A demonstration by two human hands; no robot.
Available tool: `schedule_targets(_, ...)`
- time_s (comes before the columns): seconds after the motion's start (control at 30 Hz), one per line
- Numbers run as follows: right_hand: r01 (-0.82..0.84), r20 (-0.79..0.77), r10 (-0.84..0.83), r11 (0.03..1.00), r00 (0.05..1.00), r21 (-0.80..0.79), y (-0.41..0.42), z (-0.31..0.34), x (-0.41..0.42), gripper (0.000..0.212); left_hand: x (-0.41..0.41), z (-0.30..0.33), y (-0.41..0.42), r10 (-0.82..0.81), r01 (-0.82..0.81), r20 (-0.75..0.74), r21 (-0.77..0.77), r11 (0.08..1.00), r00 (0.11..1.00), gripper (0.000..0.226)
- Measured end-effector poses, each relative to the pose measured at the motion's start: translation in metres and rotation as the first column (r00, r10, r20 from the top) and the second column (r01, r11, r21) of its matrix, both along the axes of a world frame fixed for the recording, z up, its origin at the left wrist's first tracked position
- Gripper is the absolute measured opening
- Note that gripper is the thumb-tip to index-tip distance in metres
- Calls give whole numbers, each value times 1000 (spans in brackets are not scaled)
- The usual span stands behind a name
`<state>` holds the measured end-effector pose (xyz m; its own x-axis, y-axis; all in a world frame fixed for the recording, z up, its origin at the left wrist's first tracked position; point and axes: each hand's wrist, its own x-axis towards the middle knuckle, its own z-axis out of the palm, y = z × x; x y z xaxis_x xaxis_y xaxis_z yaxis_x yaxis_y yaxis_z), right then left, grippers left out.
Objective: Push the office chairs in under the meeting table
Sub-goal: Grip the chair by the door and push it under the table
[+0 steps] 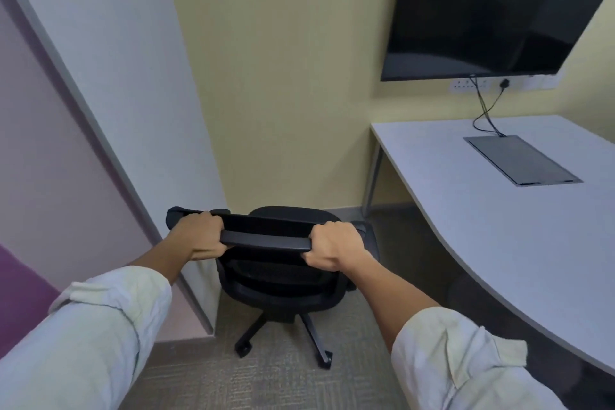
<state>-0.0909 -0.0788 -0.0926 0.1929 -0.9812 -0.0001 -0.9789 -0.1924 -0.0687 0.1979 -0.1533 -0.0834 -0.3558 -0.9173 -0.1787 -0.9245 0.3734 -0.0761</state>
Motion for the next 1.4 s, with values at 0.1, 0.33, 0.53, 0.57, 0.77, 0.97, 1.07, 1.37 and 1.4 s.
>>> schedule_targets(0.1, 29, 15, -29, 999, 999, -13, 32, 1, 5, 33, 6, -2, 17, -87, 93, 80, -73, 993, 993, 26)
schedule_targets(0.33, 95, 26, -94, 994, 995, -48, 87, 3, -1, 37, 0, -4, 33, -296, 301, 78, -61, 952, 952, 33)
schedule_targets(0.53, 177, 0, -178, 976, 984, -128, 92, -4, 6, 32, -9, -7, 6, -390, 395, 82, -63, 916, 917, 34)
schedule_targets(0.57, 197, -5, -200, 971, 980, -133, 89, -5, 6, 31, -12, -8, -3, -408, 413, 77, -67, 908, 910, 35)
schedule_targets(0.77, 349, -9, -354, 927, 935, -140, 60, -7, 4, 30, -39, -9, -65, -529, 536, 94, -72, 841, 843, 32)
schedule_targets(0.97, 492, -12, -497, 862, 868, -126, 19, -3, 2, 30, -79, -4, -132, -590, 597, 96, -65, 800, 802, 22)
schedule_targets(1.07, 546, -28, -552, 830, 833, -109, -1, 0, -9, 29, -103, -4, -163, -619, 627, 107, -58, 777, 778, 16)
schedule_targets(1.37, 640, -3, -643, 762, 766, -92, -62, -1, -51, 23, -176, -5, -246, -694, 702, 112, -77, 708, 711, 16)
schedule_targets(1.4, 645, 4, -647, 759, 762, -93, -69, -1, -57, 24, -186, -5, -254, -698, 707, 117, -70, 704, 707, 16)
